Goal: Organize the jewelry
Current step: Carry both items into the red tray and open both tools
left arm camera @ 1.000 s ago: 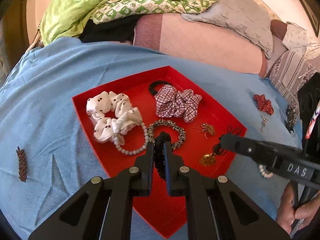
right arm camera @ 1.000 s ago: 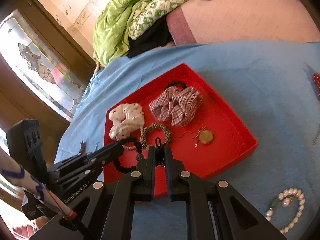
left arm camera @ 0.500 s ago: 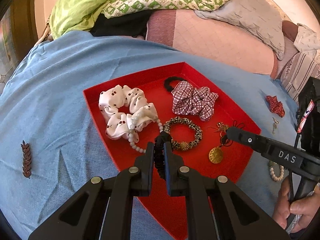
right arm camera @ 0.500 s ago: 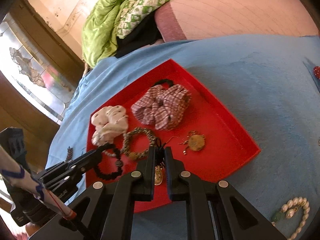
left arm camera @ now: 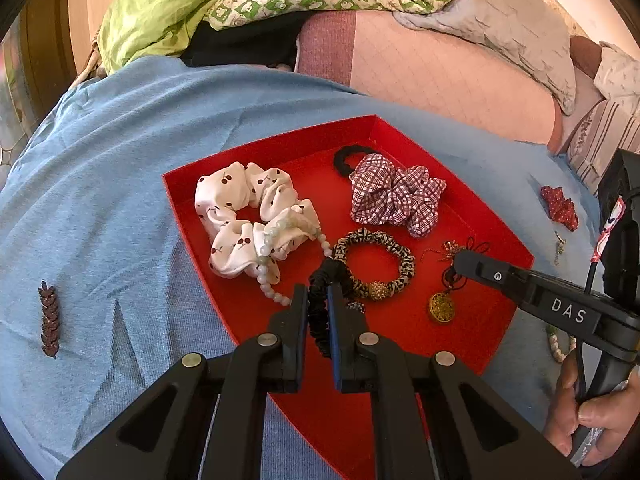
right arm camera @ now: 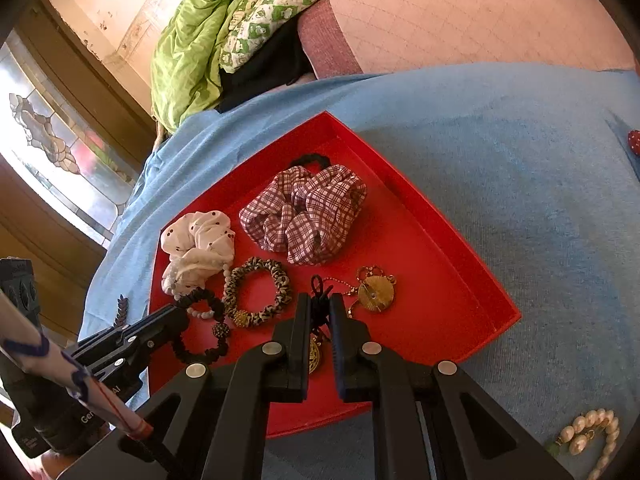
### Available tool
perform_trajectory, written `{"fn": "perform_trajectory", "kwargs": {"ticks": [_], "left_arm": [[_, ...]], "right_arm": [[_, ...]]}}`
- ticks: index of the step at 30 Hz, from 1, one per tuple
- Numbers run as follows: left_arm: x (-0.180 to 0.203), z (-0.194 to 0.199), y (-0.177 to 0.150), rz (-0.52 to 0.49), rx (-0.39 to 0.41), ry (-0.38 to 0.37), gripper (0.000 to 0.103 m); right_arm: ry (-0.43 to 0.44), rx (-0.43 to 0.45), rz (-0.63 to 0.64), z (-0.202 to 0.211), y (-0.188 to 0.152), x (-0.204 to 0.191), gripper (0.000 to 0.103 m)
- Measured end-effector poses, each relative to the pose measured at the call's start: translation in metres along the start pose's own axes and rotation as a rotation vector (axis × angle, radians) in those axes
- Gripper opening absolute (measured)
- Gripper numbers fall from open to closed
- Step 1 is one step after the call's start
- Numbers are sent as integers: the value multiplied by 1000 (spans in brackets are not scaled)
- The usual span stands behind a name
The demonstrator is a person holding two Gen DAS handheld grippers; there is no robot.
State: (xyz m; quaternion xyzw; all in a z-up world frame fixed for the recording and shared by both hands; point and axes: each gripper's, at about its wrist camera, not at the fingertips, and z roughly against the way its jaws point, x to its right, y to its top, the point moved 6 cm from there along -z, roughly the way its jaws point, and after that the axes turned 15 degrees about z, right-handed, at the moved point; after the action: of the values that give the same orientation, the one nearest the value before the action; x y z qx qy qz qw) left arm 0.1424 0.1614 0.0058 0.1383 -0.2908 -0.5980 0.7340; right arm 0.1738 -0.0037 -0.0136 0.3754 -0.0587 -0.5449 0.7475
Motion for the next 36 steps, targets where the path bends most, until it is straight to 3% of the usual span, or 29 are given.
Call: {"fn": "perform_trajectory", "kwargs": {"ticks": [24, 30, 36], "left_arm": [[1, -1, 0, -3, -1, 13, 10], [1, 1, 1, -4, 9, 17, 25], [1, 1, 2, -4, 13, 16, 25]], "right_arm": [[-15, -8, 16, 1, 0, -1, 11], [-6, -11, 10, 2, 0, 0, 14], [-6, -10, 6, 3, 0, 0, 20]]}}
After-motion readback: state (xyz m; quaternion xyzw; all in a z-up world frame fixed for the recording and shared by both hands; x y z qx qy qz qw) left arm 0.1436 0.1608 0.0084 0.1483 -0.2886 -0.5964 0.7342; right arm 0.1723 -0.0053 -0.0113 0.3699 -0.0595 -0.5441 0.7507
